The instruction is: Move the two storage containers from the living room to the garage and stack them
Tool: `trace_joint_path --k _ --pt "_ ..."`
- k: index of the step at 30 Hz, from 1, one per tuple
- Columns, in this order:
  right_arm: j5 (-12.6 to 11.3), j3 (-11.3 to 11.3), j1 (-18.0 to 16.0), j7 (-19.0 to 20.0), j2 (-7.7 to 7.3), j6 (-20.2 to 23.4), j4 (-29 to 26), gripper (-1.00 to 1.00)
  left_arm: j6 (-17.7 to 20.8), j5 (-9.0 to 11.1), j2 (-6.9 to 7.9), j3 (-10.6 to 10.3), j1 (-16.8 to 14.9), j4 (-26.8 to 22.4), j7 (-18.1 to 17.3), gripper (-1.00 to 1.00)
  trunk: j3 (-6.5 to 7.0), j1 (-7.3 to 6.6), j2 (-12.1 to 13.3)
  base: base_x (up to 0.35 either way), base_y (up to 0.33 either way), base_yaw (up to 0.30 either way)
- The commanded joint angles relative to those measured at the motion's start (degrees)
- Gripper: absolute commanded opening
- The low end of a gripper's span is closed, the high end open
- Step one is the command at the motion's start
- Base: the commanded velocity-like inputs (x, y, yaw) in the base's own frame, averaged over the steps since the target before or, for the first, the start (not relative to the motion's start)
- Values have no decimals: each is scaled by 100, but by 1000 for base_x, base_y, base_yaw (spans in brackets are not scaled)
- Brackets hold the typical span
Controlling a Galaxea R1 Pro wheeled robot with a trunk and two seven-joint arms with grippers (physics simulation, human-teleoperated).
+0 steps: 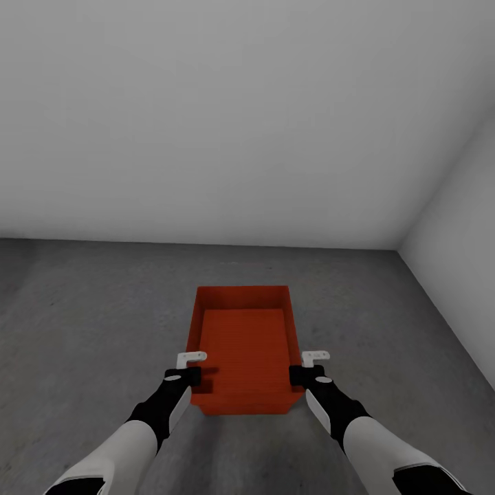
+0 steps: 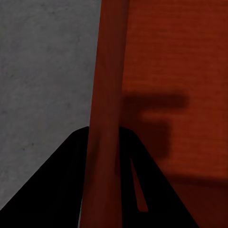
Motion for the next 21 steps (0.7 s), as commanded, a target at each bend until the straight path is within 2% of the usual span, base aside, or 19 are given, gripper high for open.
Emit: trace_joint_path --k 1,14,21 --pt "-117 -8 5 4 -1 31 -6 -100 48 234 -8 216 -4 -295 340 -100 -4 0 -2 0 0 0" --pt "-117 -8 6 2 -1 31 -4 -100 48 234 -8 216 -4 -295 340 -100 -4 0 -2 0 0 0" --pt "-117 -8 6 4 -1 31 -5 -100 48 234 -8 216 -5 -295 340 -100 -130 153 -283 0 0 0"
